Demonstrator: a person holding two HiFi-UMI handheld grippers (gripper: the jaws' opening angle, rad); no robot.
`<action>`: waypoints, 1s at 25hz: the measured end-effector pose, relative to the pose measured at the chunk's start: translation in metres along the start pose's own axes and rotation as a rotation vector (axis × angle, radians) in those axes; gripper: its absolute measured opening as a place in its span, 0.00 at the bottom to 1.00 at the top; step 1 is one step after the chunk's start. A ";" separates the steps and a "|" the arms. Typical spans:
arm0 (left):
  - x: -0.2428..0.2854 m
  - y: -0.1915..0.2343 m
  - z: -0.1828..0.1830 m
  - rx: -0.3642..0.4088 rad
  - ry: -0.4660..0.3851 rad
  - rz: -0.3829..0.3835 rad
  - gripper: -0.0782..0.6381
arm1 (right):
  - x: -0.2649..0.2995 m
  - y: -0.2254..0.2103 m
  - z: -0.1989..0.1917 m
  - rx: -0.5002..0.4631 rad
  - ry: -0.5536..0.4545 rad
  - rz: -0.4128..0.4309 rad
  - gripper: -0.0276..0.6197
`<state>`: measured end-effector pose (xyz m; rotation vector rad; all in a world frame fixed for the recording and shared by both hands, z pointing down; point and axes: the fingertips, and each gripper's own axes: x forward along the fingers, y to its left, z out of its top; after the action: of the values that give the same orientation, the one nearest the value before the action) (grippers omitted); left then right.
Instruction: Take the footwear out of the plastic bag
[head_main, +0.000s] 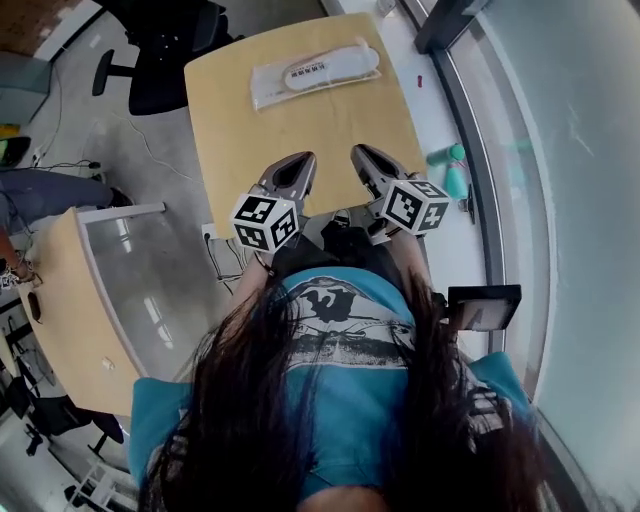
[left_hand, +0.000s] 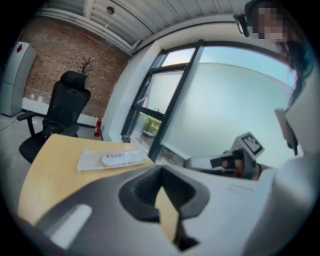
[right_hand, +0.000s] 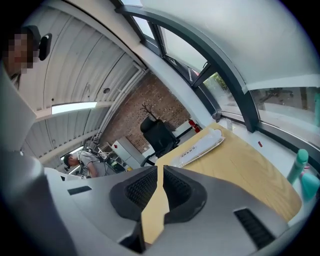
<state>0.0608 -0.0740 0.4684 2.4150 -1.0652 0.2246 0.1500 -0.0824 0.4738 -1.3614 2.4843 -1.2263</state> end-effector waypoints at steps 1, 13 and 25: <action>0.003 0.003 0.000 -0.002 0.007 0.014 0.12 | 0.005 -0.004 0.000 0.010 0.009 0.008 0.11; 0.011 0.046 0.008 -0.017 0.016 0.104 0.12 | 0.042 -0.034 -0.007 0.061 0.088 0.011 0.11; 0.040 0.074 0.020 0.008 0.036 0.048 0.11 | 0.085 -0.064 0.010 0.077 0.123 0.001 0.11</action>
<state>0.0336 -0.1525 0.4921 2.3847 -1.1090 0.2885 0.1467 -0.1699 0.5354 -1.3042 2.4867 -1.4313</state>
